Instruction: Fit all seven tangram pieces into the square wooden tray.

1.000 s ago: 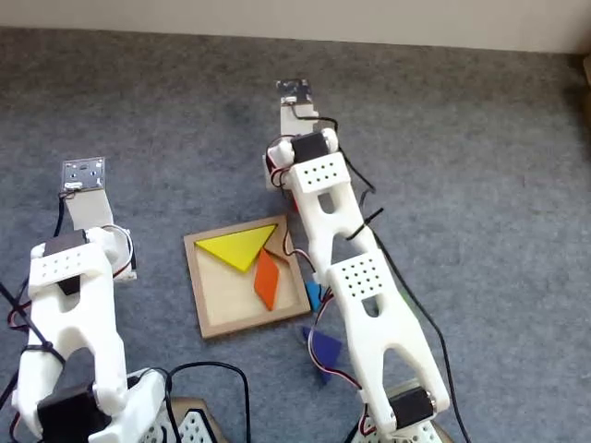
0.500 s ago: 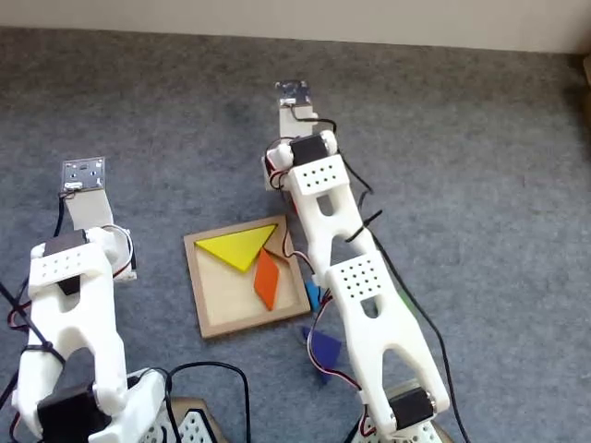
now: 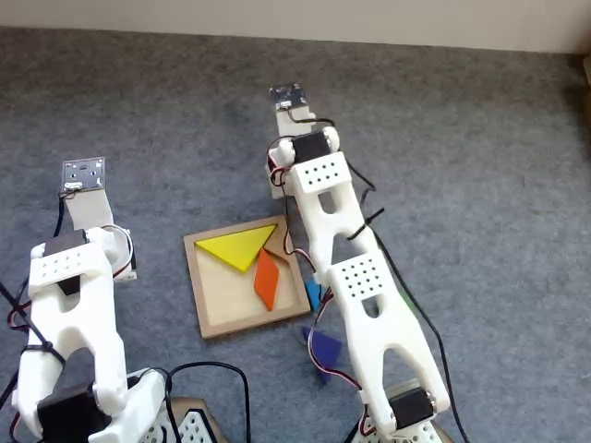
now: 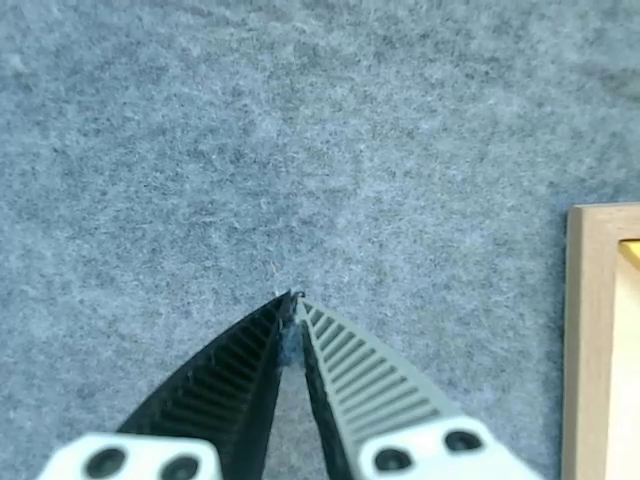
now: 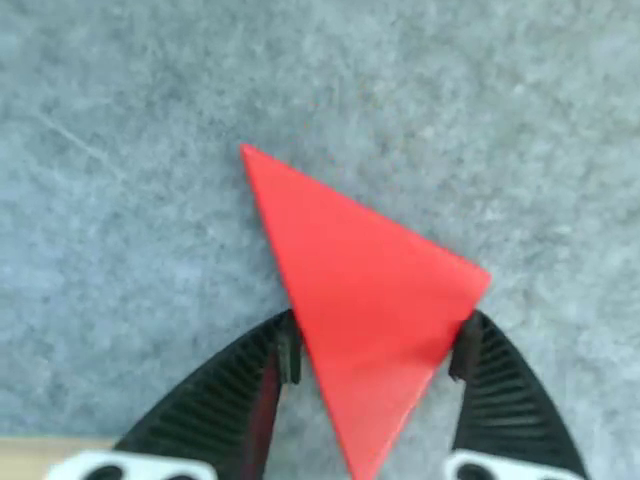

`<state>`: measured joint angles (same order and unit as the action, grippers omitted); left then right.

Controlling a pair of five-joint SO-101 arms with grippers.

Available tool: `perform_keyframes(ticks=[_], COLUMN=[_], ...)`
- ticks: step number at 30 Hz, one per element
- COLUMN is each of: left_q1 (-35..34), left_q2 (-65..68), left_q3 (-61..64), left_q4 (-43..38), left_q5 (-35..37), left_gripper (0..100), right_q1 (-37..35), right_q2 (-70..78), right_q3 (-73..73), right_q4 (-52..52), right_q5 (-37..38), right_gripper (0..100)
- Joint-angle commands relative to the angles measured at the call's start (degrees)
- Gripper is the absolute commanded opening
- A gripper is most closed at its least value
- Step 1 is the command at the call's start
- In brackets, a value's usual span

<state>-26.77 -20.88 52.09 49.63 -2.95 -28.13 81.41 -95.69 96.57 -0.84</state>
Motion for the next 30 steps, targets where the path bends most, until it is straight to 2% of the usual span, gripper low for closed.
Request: perform_keyframes(ticks=[1,14,23,30], left_q1=[-0.75,-0.75,-0.75,-0.75], left_q2=[-0.13,-0.13,-0.13,-0.13], left_q3=[-0.13,-0.13,-0.13,-0.13], left_q4=[-0.53,-0.53,-0.62,-0.62], left_q5=[-0.62,-0.62,-0.62,-0.62], left_gripper=[1,1,1,1], right_q1=[-2.51,-2.24,-2.51,-3.03], right_q2=[-5.85,-7.16,-7.08,-6.55], right_q3=[-6.37,-6.37,-6.37,-6.37], right_q4=[4.35,4.18,-7.60,-12.44], right_q5=[0.53,0.26,0.09,0.09], right_gripper=[20.6,21.0,21.0,21.0])
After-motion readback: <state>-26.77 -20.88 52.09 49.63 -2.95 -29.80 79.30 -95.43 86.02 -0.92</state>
